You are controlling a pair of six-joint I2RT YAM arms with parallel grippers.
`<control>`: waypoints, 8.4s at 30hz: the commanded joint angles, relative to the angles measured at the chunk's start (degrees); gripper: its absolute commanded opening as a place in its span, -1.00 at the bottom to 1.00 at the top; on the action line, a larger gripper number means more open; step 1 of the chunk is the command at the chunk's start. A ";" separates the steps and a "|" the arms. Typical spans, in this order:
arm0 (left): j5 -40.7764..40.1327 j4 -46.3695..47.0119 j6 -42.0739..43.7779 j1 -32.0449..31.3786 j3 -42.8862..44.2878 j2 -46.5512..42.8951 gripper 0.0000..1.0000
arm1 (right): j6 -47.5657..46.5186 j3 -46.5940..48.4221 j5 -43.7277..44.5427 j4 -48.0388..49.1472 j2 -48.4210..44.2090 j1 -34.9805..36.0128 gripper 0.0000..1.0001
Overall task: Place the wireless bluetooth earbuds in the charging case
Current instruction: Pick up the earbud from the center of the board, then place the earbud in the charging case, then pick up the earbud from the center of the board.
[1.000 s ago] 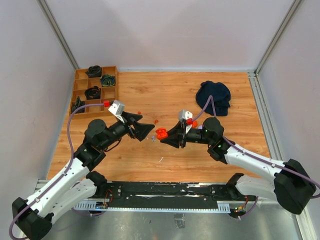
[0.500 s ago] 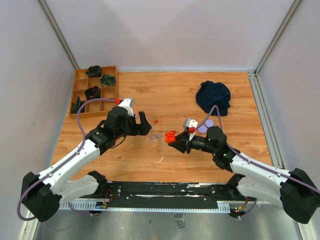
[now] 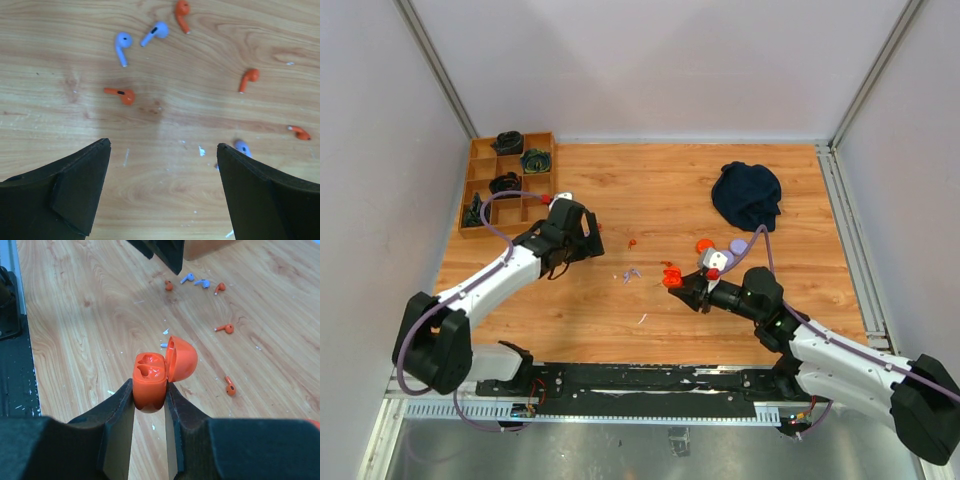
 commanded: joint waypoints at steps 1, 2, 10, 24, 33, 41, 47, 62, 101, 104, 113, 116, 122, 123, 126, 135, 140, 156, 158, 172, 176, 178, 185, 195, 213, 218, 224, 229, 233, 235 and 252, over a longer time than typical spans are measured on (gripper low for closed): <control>1.84 3.74 2.25 3.45 2.88 4.49 0.85 | -1.80 -0.53 2.10 1.81 -1.75 -0.97 -0.84; 1.71 4.06 2.94 3.94 3.64 5.87 0.86 | -1.81 -0.55 2.11 1.85 -1.83 -1.04 -0.84; 4.48 7.65 7.24 7.75 7.03 14.56 0.89 | -1.81 -0.47 1.85 2.03 -1.21 -1.00 -0.83; 9.09 5.04 8.24 8.77 7.83 21.69 0.87 | -2.16 0.05 1.61 1.12 -0.76 -1.01 -0.83; 13.46 1.35 8.24 8.78 7.12 21.97 0.63 | -2.25 0.23 1.58 0.46 -1.18 -0.99 -0.81; 17.59 -0.77 6.69 8.33 6.35 19.11 0.54 | -2.25 0.33 1.52 0.36 -1.07 -1.02 -0.80; 9.00 -5.55 6.57 8.19 9.82 20.28 0.49 | -2.21 0.38 1.58 0.34 -0.89 -0.97 -0.80; 7.77 -4.30 3.53 8.20 13.24 27.29 0.32 | -2.46 0.66 1.74 -0.17 -0.41 -1.00 -0.79; 4.38 -9.00 6.34 5.38 18.20 31.63 -0.26 | -2.51 0.87 1.91 -0.43 -0.28 -0.99 -0.79; 3.56 -8.93 6.27 5.26 17.80 31.64 -0.36 | -2.51 0.88 1.85 -0.52 -0.34 -1.00 -0.79; 3.00 -6.00 6.77 3.85 15.98 27.73 -0.61 | -2.04 1.03 1.01 -0.12 -0.36 -1.02 -0.80; 2.18 -4.20 6.86 2.43 14.80 24.72 -0.62 | -1.92 1.03 0.96 0.25 -0.20 -0.97 -0.80; -0.15 -0.55 6.78 -1.01 11.95 16.45 -0.64 | -1.26 1.16 0.94 1.69 0.40 -0.97 -0.81; -0.32 0.18 6.74 -1.62 11.40 14.79 -0.63 | -1.02 1.27 0.96 1.94 0.54 -1.04 -0.81; -0.91 2.31 6.29 -3.45 9.27 9.58 -0.63 | -0.45 1.88 0.72 2.73 1.05 -1.02 -0.82; 0.09 8.87 6.43 -7.79 5.15 -3.10 -0.64 | 1.31 4.38 -0.78 6.16 4.67 -0.96 -0.84; 1.45 13.38 8.34 -11.59 3.73 -8.27 -0.64 | 3.09 5.38 -1.16 9.87 6.93 -0.94 -0.87; 4.49 34.67 17.66 -26.04 -5.04 -18.48 -0.59 | 7.09 7.26 -4.62 20.00 10.97 -1.02 -0.88; 4.80 35.73 18.96 -27.36 -5.28 -18.50 -0.59 | 7.44 7.35 -5.23 21.25 11.16 -0.99 -0.88; 8.81 37.70 22.38 -30.88 -6.57 -20.88 -0.60 | 8.56 8.08 -16.97 28.75 11.56 -4.68 -0.88; 9.42 38.61 22.69 -30.97 -6.97 -21.10 -0.60 | 8.82 9.06 -19.37 28.72 11.99 -5.13 -0.88; 9.76 38.63 22.85 -31.07 -6.94 -20.69 -0.60 | 8.91 9.21 -19.72 28.62 11.95 -5.12 -0.88; 9.89 39.51 23.64 -31.13 -6.86 -19.61 -0.60 | 9.32 9.64 -19.65 28.32 12.12 -5.10 -0.88; 11.95 39.28 24.08 -31.15 -6.94 -19.35 -0.65 | 9.64 9.73 -18.15 28.44 12.13 -5.23 -0.88; 10.27 33.19 26.67 -31.40 -5.68 -19.60 -0.68 | 9.25 10.28 -18.11 27.18 11.34 -5.41 -0.88; 11.59 32.50 26.82 -31.44 -5.19 -19.23 -0.67 | 9.26 10.48 -18.03 26.88 11.05 -5.42 -0.88; 12.29 32.49 26.49 -31.57 -5.36 -18.59 -0.62 | 9.20 10.70 -17.94 26.47 10.16 -5.48 -0.88; 12.54 32.49 26.55 -31.61 -5.44 -18.41 -0.55 | 8.91 10.85 -17.82 26.08 10.16 -5.46 -0.88; 12.46 32.27 26.32 -31.64 -5.38 -18.15 -0.39 | 9.09 11.09 -18.11 26.39 10.56 -5.45 -0.88; 12.16 32.11 26.00 -31.63 -5.04 -18.21 -0.20 | 9.09 11.09 -18.19 26.45 10.79 -5.57 -0.88; 4.06 24.28 22.59 -31.57 1.70 -21.83 0.39 | 2.92 16.19 -28.04 11.98 8.85 -10.45 -0.91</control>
